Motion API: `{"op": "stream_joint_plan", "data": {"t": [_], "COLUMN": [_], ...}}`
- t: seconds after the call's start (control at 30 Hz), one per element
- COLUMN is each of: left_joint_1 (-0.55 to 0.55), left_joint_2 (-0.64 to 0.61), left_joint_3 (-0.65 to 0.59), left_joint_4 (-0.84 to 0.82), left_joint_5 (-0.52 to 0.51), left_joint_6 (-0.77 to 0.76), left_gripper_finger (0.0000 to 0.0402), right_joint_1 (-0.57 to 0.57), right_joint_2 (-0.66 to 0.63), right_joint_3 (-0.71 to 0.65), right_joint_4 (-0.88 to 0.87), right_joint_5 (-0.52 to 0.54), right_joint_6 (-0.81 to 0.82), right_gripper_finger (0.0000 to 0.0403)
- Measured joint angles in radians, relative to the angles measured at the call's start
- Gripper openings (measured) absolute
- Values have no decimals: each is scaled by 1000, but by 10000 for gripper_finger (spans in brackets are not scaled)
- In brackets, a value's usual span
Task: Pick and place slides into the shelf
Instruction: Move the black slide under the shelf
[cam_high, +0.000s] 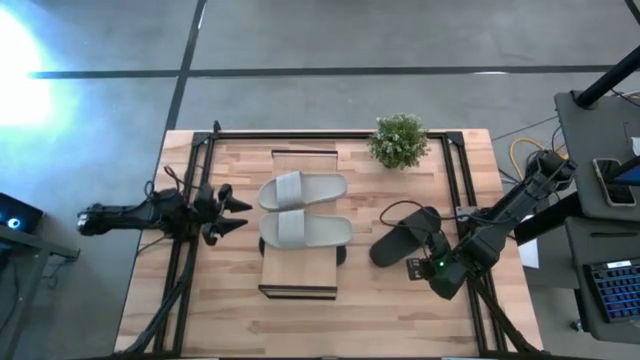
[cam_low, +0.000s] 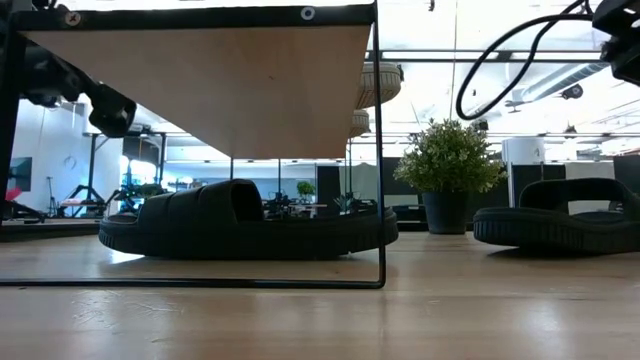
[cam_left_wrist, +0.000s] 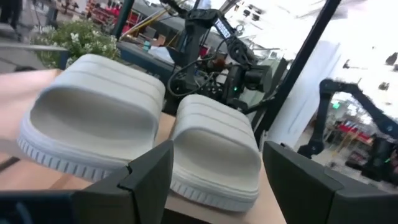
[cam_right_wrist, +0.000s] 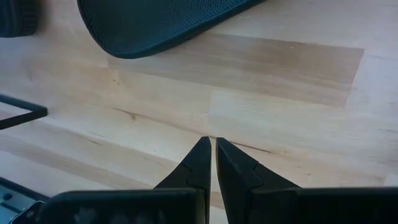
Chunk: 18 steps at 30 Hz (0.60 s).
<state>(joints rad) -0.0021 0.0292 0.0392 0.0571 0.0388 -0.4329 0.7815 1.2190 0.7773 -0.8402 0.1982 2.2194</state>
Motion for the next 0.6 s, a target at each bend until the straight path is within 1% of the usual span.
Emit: {"op": "stream_joint_plan", "data": {"t": [0.07, 0.13, 0.2, 0.3, 0.37, 0.5, 0.6], "left_joint_1": [-43, -76, -88, -87, -88, -88, -88], "left_joint_2": [1, 1, 0, -1, 11, 23, 28], "left_joint_3": [0, 0, 0, 0, 5, 5, 5], "left_joint_4": [3, 1, -25, -117, -129, -134, -134], "left_joint_5": [-55, -79, -79, -77, -54, -47, -45], "left_joint_6": [43, 97, 145, 150, 145, 153, 152], "left_gripper_finger": [233, 233, 233, 233, 233, 233, 233], "right_joint_1": [0, 0, 0, -1, -3, -18, -34], "right_joint_2": [0, 0, 0, 0, 1, 5, 25], "right_joint_3": [0, 0, 0, 0, -5, -27, -33], "right_joint_4": [0, 0, -7, -57, -90, -99, -81], "right_joint_5": [1, 1, 6, 9, 11, 13, 63], "right_joint_6": [-13, -21, -22, -17, 11, 37, 40], "right_gripper_finger": [18, 18, 18, 18, 18, 17, 17]}}
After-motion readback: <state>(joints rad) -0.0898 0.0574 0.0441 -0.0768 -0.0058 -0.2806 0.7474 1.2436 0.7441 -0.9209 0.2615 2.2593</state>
